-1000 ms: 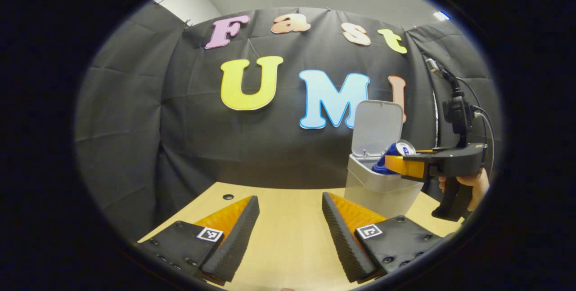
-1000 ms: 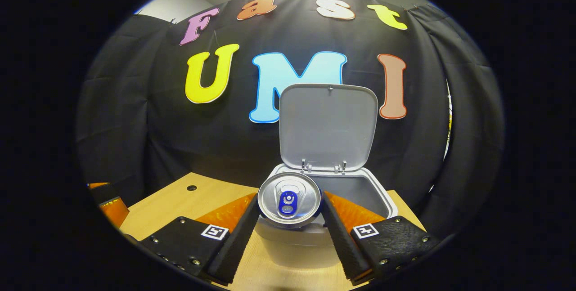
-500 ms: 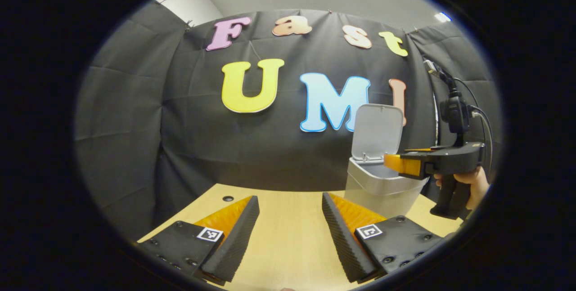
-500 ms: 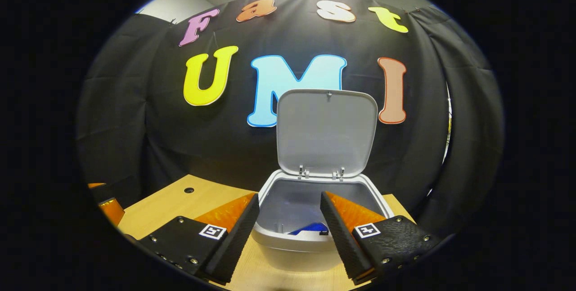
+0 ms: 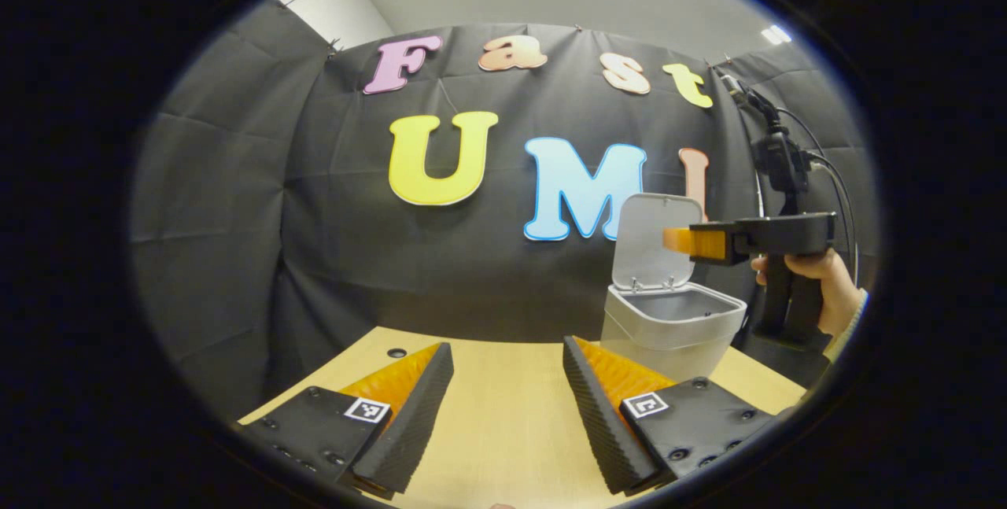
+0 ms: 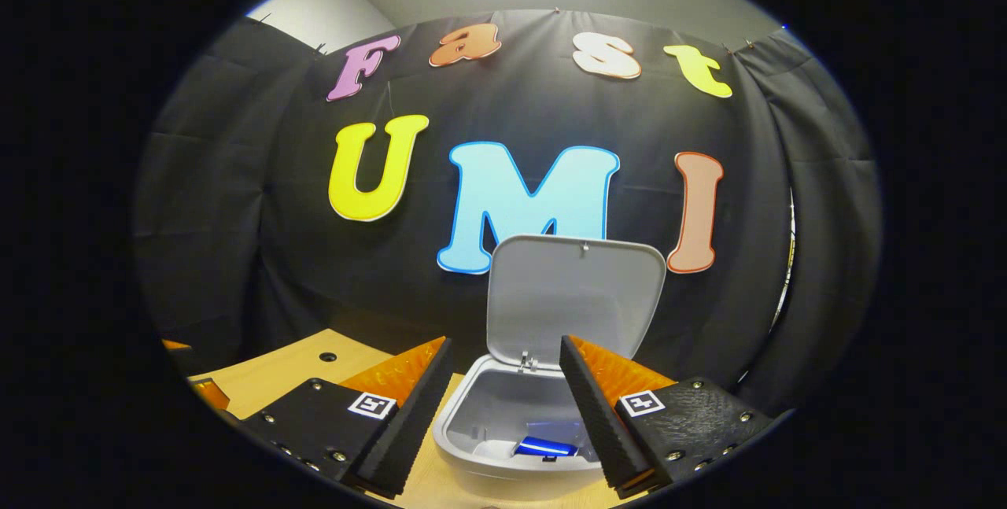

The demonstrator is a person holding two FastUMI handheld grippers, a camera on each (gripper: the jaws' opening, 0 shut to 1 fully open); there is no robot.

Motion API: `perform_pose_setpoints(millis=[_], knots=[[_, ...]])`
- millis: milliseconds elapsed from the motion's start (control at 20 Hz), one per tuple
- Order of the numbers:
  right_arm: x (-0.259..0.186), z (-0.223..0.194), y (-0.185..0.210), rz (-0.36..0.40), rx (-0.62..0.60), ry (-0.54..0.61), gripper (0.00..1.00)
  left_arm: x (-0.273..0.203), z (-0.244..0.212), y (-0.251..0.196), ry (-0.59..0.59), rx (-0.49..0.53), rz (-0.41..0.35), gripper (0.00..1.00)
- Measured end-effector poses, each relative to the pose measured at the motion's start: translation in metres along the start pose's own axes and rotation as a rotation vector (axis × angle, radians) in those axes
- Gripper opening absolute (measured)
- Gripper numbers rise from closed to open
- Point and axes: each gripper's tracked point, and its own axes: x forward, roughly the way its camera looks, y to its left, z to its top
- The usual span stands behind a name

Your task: Press the lid of the desktop garbage bin to open it, pick up the crumpled paper on the desktop and throw it into the bin, then pick up the pop can on the desktop and drop it into the bin, and finally close the garbage bin lid.

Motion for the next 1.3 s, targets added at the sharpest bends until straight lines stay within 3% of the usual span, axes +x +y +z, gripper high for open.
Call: perform_pose_setpoints(millis=[100,150,200,350,400,650,700,900,1300], knots=[[0.004,0.015,-0.006,-0.016,-0.009,-0.024,0.88,0.0,0.003,0.002,-0.01,0.003,0.002,0.89],[0.006,0.021,-0.008,-0.025,-0.008,-0.036,0.88,0.001,0.004,0.003,-0.014,0.003,0.001,0.94],[0.008,0.029,-0.012,-0.034,-0.005,-0.045,0.88,0.002,0.005,0.003,-0.016,0.003,-0.001,0.89],[0.017,0.048,-0.021,-0.055,0.014,-0.075,0.88,0.007,0.006,0.002,-0.018,-0.002,-0.007,0.94],[0.021,0.054,-0.023,-0.059,0.018,-0.078,0.88,0.008,0.006,0.002,-0.02,-0.005,-0.01,0.89],[0.047,0.072,-0.04,-0.102,0.011,-0.092,0.88,0.017,0.009,0.005,-0.023,0.003,-0.015,0.89],[0.053,0.075,-0.041,-0.105,0.011,-0.09,0.88,0.018,0.009,0.006,-0.021,0.005,-0.013,0.94],[0.08,0.088,-0.054,-0.136,-0.004,-0.096,0.88,0.02,0.008,0.006,-0.018,0.007,-0.005,0.94],[0.125,0.076,-0.068,-0.158,0.023,-0.021,0.88,0.022,0.011,0.016,-0.005,-0.007,0.041,0.92]])
